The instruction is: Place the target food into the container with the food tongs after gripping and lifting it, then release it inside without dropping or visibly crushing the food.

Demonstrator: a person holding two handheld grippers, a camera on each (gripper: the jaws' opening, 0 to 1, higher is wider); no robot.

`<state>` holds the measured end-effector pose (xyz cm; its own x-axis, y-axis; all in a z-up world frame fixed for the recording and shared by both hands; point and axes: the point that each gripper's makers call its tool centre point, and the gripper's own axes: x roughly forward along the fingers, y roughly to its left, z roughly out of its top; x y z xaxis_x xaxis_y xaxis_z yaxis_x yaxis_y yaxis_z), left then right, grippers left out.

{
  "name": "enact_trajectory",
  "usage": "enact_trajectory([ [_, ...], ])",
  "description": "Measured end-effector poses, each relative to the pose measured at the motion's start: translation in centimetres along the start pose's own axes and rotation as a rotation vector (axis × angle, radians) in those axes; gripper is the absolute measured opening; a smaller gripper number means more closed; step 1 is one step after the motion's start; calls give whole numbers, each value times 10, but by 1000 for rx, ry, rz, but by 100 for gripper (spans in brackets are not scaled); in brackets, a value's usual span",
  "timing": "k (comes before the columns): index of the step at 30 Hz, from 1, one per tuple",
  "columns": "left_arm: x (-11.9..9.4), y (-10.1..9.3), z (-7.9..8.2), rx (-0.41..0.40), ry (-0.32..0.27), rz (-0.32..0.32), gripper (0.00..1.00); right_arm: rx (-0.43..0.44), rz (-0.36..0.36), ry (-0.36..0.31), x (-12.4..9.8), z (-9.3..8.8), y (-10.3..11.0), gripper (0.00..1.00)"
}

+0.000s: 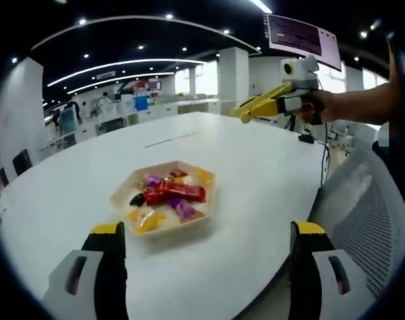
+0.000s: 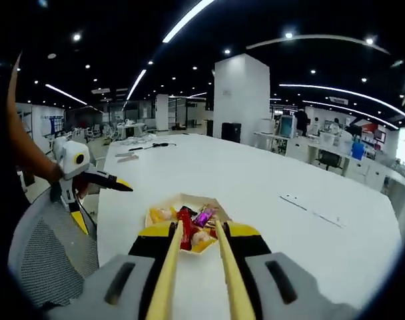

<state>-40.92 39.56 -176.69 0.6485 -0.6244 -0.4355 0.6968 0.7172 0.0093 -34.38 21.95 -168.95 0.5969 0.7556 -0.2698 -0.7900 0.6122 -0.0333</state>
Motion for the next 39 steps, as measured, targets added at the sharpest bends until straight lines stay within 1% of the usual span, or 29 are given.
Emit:
enact_trajectory([
  [2,0,-1,0,3,2,-3,99,4,6,-4,-6,-7,6,28],
  [5,-2,-1,6,20,-11,3,98,-3,20,0,-13,-16,18,28],
  [7,-4,-5,11,25,-18,-28,98,-12,34,9,-20,-21,25,28],
  [9,-6,-9,17,70,-16,-77,99,-8,38,3,-24,-20,26,28],
  [10,-7,-10,25,108,-35,-102,99,-7,39,-6,-27,-20,27,28],
  [11,-8,-10,31,112,-48,-116,99,-3,36,-9,-29,-19,26,28],
  [13,-9,-14,44,79,-59,-180,99,8,29,-18,-33,-20,26,28],
  [14,-8,-19,52,51,-67,-235,98,14,33,-20,-34,-20,27,28],
  [15,-8,-21,56,49,-67,-261,97,16,38,-21,-35,-20,29,28],
  [18,-5,-28,73,95,-89,-323,96,25,73,-32,-36,-17,37,28],
  [19,-2,-32,80,127,-94,-353,95,31,92,-40,-36,-15,40,28],
  [20,-1,-36,84,143,-97,-376,95,42,112,-49,-36,-12,44,28],
  [21,1,-42,90,164,-102,-416,92,42,151,-61,-35,-6,53,28],
  [22,2,-45,94,177,-104,-443,90,44,165,-61,-35,-4,55,28],
  [23,4,-51,98,185,-101,-484,87,47,190,-61,-33,-2,60,28],
  [24,5,-53,98,198,-91,-502,85,33,193,-62,-32,-1,61,28],
  [25,8,-55,101,229,-92,-511,85,16,206,-64,-30,1,63,28],
  [27,9,-61,102,260,-83,-551,82,16,259,-57,-29,5,70,28],
  [28,10,-65,104,265,-82,-578,80,-4,274,-54,-29,8,71,28],
  [31,12,-69,110,267,-76,-610,77,-3,314,-76,-28,20,76,28],
  [33,14,-71,115,261,-75,-625,72,-15,329,-89,-27,27,78,28],
  [35,16,-74,119,265,-73,-634,70,-16,353,-89,-23,28,82,29],
  [37,18,-76,119,273,-55,-641,68,-6,380,-93,-20,30,87,29],
  [38,19,-77,119,281,-47,-641,65,1,395,-93,-18,31,89,29],
  [39,20,-77,119,306,-50,-636,61,-8,398,-93,-15,31,91,29],
])
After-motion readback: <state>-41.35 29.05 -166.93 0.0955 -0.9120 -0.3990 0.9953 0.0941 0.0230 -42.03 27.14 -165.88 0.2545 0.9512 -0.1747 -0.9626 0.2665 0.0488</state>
